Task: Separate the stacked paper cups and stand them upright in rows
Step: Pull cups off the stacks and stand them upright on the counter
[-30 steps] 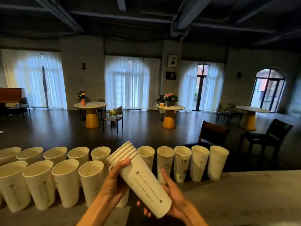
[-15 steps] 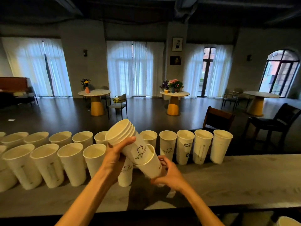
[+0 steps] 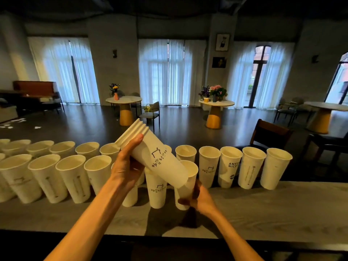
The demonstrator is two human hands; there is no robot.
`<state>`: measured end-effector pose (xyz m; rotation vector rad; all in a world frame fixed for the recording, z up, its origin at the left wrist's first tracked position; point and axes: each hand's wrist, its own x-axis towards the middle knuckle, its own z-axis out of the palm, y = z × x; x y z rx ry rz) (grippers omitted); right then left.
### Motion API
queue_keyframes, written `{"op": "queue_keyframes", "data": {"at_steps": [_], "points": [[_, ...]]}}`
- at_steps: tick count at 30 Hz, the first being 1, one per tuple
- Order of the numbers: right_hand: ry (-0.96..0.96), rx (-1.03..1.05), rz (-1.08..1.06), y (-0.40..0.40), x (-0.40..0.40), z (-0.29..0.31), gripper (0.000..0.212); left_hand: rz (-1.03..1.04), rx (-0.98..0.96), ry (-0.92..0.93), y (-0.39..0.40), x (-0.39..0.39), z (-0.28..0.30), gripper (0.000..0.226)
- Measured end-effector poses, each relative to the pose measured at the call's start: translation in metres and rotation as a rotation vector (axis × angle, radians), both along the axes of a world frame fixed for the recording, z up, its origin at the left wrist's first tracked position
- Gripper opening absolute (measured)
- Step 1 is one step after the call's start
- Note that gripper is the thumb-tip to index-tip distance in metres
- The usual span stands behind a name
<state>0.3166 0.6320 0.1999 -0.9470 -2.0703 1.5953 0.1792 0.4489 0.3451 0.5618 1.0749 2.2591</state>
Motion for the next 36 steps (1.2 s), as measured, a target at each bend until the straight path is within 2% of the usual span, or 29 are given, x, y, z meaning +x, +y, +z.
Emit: {"op": "queue_keyframes", "data": {"at_steps": [1,3,4,6,7,8,10,12,15,19,22,25,27,30,34,36], "points": [[-0.022,-0.003,0.012,0.003,0.006,0.0,0.088,-0.028,-0.009,0.006,0.004,0.0,-0.002,0.117],[-0.032,-0.033,0.0,0.006,0.022,0.003,0.067,-0.095,-0.018,0.013,0.013,0.004,-0.005,0.111],[-0.038,-0.02,-0.029,0.01,0.034,0.007,0.053,-0.141,-0.017,0.023,0.019,0.01,-0.005,0.1],[-0.045,-0.025,-0.073,0.016,0.057,0.02,0.028,-0.245,0.006,0.054,0.034,0.027,-0.006,0.064],[-0.003,-0.094,-0.047,0.016,0.065,0.028,0.02,-0.288,0.009,0.076,0.04,0.035,-0.009,0.056],[0.081,-0.226,-0.024,0.016,0.074,0.036,0.02,-0.321,-0.003,0.104,0.048,0.045,-0.01,0.06],[0.288,-0.53,0.071,0.015,0.087,0.05,0.045,-0.359,-0.046,0.139,0.064,0.063,-0.016,0.09],[0.399,-0.652,0.223,0.018,0.099,0.057,0.072,-0.379,-0.073,0.171,0.08,0.077,-0.024,0.098],[0.366,-0.585,0.376,0.023,0.11,0.054,0.078,-0.385,-0.082,0.173,0.093,0.088,-0.031,0.084],[0.221,-0.38,0.328,0.03,0.112,0.055,0.091,-0.282,-0.108,0.247,0.096,0.093,-0.03,0.074],[0.094,-0.132,0.169,0.035,0.107,0.058,0.101,-0.162,-0.12,0.259,0.095,0.092,-0.03,0.086],[0.069,0.027,0.071,0.038,0.099,0.049,0.084,-0.106,-0.109,0.258,0.093,0.082,-0.025,0.097],[0.062,0.086,-0.023,0.039,0.094,0.037,0.084,-0.077,-0.082,0.237,0.09,0.073,-0.017,0.108],[0.08,0.065,-0.114,0.041,0.082,0.017,0.089,-0.022,-0.035,0.186,0.084,0.061,-0.003,0.112],[0.088,-0.045,-0.169,0.039,0.065,0.002,0.114,-0.022,0.029,0.131,0.074,0.048,0.012,0.104],[0.101,-0.037,-0.186,0.04,0.061,-0.006,0.11,-0.026,0.031,0.153,0.069,0.044,0.013,0.106]]}}
